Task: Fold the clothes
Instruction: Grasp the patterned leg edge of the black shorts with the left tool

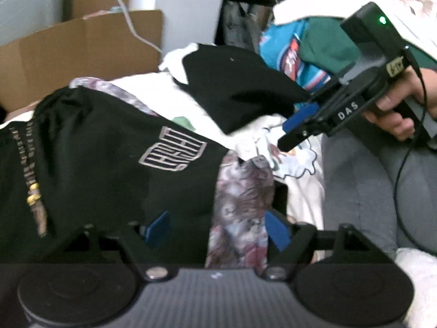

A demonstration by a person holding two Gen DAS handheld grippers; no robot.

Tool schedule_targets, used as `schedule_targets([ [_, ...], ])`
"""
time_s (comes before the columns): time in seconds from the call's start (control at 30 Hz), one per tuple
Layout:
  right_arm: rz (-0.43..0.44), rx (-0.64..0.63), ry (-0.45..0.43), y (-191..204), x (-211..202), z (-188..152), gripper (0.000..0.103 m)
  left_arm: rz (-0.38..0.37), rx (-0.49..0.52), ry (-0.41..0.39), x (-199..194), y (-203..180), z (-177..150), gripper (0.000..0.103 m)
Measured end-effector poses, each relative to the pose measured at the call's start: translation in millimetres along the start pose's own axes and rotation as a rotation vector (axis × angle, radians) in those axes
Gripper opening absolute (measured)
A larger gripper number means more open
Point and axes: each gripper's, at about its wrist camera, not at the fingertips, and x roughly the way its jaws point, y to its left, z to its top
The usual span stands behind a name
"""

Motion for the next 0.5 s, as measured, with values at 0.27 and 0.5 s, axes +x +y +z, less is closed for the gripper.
schedule_targets([
  [0.27,-0.002,0.008,0.002,-15,5,-17,0.053,-0.02,0.036,0.095,33,-19,-2,0.08],
  [0.5,0.01,0.047,-0.017,-26,9,-20,0.053,-0.012,0.025,0.215,55,-20,-16,0.08],
])
